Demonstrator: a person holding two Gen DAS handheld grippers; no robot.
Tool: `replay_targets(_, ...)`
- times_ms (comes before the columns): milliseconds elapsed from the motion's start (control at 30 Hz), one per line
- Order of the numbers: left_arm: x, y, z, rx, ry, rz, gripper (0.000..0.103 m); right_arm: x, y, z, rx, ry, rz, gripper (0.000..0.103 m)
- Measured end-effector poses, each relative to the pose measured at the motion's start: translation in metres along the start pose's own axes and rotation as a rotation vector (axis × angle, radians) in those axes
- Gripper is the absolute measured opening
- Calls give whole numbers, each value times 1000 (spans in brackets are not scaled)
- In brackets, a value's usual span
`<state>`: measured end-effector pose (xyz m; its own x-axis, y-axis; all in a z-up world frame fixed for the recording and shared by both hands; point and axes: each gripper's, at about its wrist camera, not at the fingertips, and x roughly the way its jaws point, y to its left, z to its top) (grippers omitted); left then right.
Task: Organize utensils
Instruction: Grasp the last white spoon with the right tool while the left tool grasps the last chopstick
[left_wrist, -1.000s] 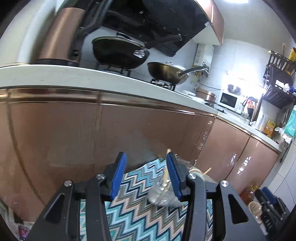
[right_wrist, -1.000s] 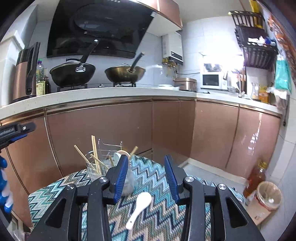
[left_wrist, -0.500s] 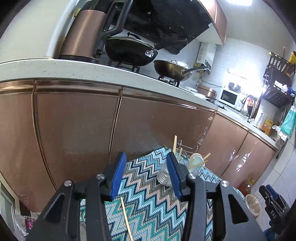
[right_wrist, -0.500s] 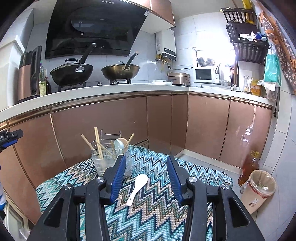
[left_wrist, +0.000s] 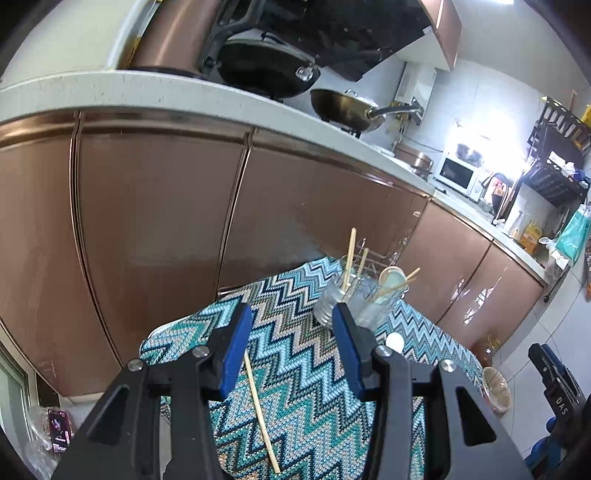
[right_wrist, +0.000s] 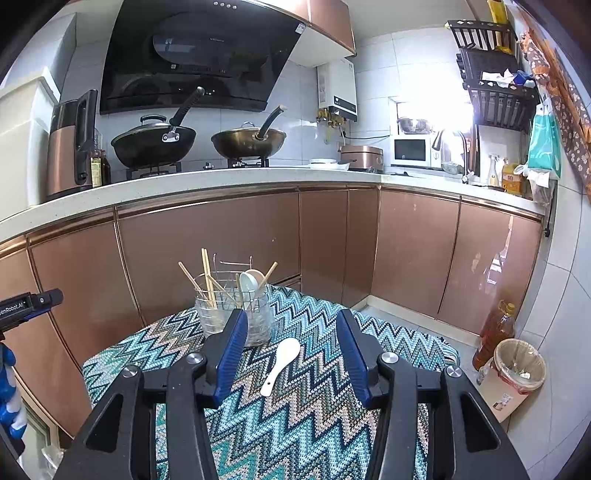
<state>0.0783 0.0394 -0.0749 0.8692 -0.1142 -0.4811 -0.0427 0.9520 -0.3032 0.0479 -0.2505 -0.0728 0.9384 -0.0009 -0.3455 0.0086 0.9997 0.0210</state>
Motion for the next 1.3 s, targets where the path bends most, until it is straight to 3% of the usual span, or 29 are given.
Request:
replay_targets(833, 79, 18, -33, 1, 224, 73, 43, 64, -28, -38, 57, 154, 28, 48)
replay_targets(1300, 130, 40, -63, -40, 408, 89, 43, 111, -25, -54, 19, 267, 82, 49)
